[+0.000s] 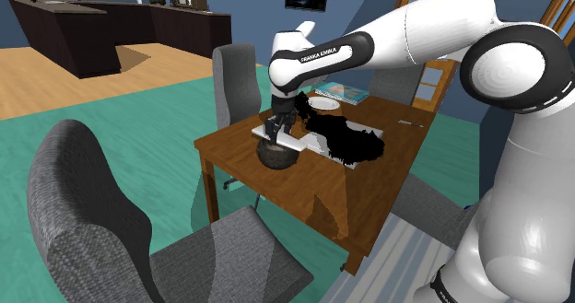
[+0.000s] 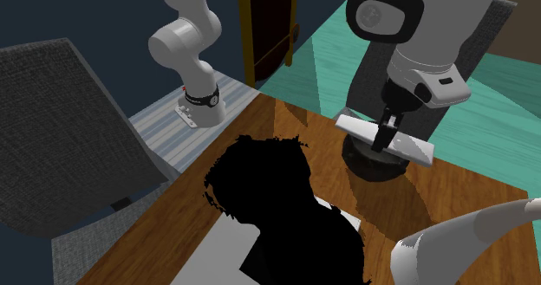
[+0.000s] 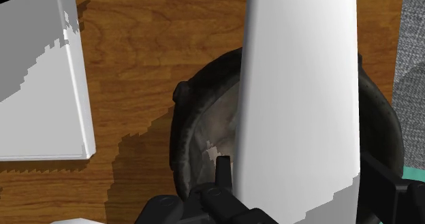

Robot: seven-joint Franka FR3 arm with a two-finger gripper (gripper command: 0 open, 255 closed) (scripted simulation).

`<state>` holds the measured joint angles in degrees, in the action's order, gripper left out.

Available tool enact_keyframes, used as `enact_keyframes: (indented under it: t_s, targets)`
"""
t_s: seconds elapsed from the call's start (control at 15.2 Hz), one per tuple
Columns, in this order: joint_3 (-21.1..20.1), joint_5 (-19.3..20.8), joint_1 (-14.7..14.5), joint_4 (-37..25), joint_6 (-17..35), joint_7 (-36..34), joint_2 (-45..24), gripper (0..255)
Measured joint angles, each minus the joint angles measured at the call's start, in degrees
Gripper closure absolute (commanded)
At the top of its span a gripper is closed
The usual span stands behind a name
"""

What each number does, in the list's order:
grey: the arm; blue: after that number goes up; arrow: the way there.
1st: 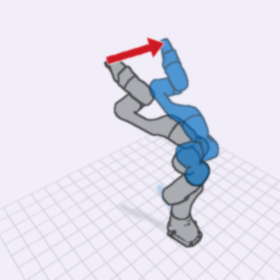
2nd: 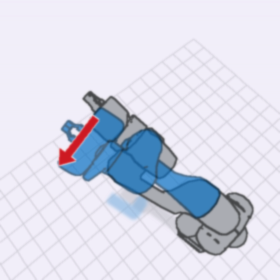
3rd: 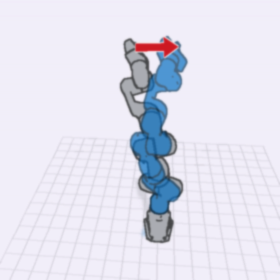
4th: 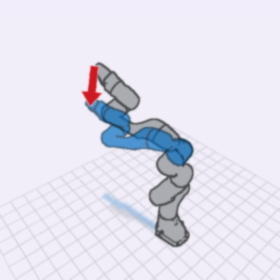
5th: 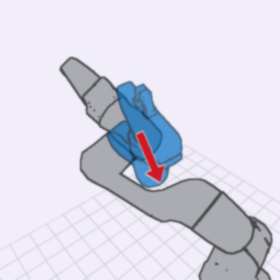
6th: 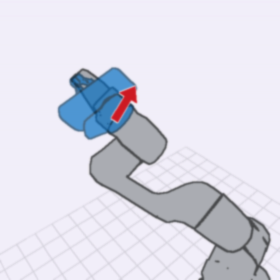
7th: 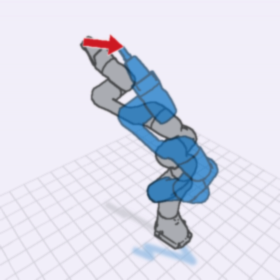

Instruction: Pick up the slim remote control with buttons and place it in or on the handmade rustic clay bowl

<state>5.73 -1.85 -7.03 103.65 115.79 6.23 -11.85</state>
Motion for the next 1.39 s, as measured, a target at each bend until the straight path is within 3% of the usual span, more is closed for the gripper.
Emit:
enact_keyframes:
  t_s: [0.2,0.26,0.66,0.99,1.39]
  targets:
    - [0.00,0.00,0.00,0.02,0.04,0.00,-0.01,255]
    - [0.00,0.00,0.00,0.02,0.04,-0.01,-0.01,0]
    - [0.00,0.00,-0.01,0.03,0.05,-0.01,0.00,0]
    - [0.07,0.23,0.00,-4.09,-5.69,-0.14,1.72,0]
    - [0.07,0.24,0.01,-5.15,-6.74,-0.17,1.65,0]
